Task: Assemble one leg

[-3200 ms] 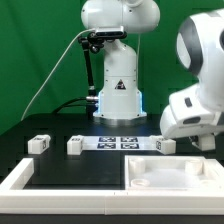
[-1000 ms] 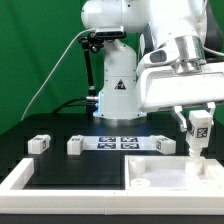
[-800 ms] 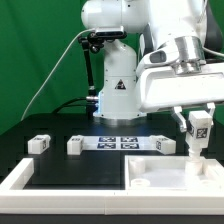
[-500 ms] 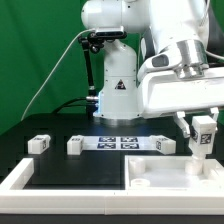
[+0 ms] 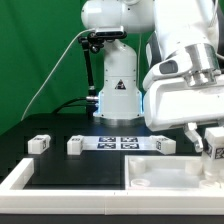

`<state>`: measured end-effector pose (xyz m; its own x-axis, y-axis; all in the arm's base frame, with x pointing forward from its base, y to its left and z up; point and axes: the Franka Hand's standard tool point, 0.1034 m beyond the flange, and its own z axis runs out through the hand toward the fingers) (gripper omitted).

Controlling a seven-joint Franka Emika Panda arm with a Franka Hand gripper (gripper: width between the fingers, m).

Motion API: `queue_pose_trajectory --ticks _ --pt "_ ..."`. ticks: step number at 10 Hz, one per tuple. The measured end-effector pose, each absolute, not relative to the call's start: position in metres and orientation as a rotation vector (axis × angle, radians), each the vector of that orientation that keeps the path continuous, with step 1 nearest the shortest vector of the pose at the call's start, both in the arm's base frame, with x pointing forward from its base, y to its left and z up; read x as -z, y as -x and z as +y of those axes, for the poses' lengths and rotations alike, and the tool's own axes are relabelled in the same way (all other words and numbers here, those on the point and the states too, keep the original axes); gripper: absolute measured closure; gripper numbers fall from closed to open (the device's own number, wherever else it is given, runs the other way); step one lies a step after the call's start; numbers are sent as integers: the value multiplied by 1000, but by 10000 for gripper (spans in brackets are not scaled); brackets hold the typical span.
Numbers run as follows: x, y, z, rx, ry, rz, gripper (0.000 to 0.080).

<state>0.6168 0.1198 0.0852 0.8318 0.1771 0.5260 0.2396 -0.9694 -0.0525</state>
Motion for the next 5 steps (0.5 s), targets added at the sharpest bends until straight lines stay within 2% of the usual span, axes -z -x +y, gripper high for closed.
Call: queue_pose_trajectory --ticks 2,5 --pt "-91 -622 122 830 2889 -333 512" --pt "-84 -619 120 849 2887 -324 512"
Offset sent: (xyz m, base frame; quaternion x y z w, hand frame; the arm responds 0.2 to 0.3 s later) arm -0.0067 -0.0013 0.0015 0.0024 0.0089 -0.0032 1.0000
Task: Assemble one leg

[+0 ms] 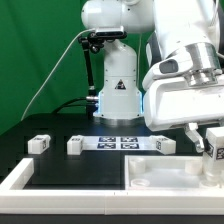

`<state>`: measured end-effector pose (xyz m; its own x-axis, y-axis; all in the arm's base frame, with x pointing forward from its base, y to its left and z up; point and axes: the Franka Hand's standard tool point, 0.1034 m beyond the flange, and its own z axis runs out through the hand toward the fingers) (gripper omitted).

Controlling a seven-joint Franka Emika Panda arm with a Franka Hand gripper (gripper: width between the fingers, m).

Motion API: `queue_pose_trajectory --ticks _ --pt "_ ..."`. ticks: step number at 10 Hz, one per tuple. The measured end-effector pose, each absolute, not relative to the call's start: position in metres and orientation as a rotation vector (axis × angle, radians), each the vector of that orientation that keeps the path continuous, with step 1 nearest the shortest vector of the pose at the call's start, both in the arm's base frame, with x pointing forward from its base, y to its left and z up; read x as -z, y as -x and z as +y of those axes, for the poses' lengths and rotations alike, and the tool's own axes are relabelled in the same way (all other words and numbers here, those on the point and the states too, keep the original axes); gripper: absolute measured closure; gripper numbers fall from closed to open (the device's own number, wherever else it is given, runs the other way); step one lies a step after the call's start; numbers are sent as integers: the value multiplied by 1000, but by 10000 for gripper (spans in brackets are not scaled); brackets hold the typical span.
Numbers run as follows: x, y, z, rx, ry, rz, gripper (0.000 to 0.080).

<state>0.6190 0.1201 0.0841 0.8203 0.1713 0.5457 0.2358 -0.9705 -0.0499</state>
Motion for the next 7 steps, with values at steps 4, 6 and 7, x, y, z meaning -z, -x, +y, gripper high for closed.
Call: queue_pose_trajectory --ticks 4,6,7 --pt "-68 -613 116 899 2879 -302 512" --pt "-67 -611 116 915 2875 -301 512" --pt "-66 -610 117 919 2874 -302 512"
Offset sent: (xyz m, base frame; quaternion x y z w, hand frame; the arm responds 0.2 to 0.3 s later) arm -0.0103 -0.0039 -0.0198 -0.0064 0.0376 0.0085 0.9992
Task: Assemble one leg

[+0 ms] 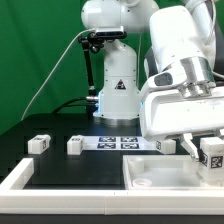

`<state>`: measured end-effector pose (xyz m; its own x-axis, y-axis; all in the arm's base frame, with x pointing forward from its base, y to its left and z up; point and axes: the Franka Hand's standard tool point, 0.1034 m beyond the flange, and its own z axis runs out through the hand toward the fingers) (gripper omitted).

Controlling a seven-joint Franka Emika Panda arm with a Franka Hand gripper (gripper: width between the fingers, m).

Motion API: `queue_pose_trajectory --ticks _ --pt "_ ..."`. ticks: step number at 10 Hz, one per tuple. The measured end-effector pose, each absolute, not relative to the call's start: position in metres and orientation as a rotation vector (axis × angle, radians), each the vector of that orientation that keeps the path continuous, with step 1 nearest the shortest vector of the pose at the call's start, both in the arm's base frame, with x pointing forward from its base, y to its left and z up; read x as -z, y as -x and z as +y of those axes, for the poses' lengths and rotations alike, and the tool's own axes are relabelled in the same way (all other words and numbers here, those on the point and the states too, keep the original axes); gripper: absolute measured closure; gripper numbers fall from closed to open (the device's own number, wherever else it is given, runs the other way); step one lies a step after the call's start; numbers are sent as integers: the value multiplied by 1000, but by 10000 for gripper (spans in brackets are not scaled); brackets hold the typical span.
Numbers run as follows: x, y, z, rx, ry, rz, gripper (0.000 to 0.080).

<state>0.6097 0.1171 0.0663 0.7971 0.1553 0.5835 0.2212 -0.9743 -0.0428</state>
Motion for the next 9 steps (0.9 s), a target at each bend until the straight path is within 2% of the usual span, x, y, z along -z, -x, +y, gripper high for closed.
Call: queue_pose_trajectory --ticks 3,4,5,6,9 --pt "-65 -609 117 867 2886 -307 504" --pt "-63 -608 117 856 2888 -308 308" --pt "-63 -608 117 855 2888 -308 308" --pt "-63 -608 117 854 2888 -308 187" --pt "-62 -608 117 853 2889 -308 152"
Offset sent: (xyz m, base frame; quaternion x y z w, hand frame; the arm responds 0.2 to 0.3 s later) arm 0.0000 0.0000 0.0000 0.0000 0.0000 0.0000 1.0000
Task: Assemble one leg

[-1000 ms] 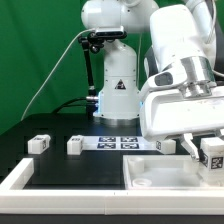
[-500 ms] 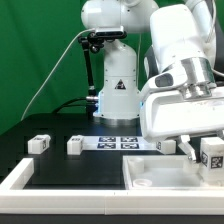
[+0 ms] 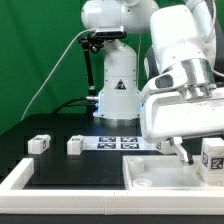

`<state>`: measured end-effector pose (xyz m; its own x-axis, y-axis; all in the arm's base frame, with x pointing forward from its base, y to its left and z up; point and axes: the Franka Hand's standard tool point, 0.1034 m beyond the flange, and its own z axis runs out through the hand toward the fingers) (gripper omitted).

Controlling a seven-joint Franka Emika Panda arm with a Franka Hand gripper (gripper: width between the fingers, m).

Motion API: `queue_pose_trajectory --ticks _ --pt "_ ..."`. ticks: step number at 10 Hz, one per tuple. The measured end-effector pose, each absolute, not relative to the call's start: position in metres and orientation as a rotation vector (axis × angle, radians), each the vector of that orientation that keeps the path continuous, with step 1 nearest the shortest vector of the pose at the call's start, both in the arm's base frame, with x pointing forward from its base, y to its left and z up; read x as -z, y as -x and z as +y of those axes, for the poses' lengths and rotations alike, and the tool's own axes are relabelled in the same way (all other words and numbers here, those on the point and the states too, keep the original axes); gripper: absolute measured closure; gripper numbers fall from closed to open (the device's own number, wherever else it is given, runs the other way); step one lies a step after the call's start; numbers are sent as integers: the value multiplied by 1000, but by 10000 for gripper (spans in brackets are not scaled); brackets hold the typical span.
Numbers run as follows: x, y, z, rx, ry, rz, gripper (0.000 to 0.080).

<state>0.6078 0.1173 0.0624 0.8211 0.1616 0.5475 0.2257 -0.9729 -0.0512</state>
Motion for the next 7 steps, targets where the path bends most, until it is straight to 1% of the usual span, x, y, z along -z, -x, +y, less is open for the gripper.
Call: queue_pose_trajectory --ticks 1,4,6,7 --pt "-63 -608 117 851 2889 -309 152" --pt "-89 -614 117 811 2899 -329 150" --pt "-85 -611 118 763 2907 -336 150" --pt "-83 -609 121 696 2916 -333 150"
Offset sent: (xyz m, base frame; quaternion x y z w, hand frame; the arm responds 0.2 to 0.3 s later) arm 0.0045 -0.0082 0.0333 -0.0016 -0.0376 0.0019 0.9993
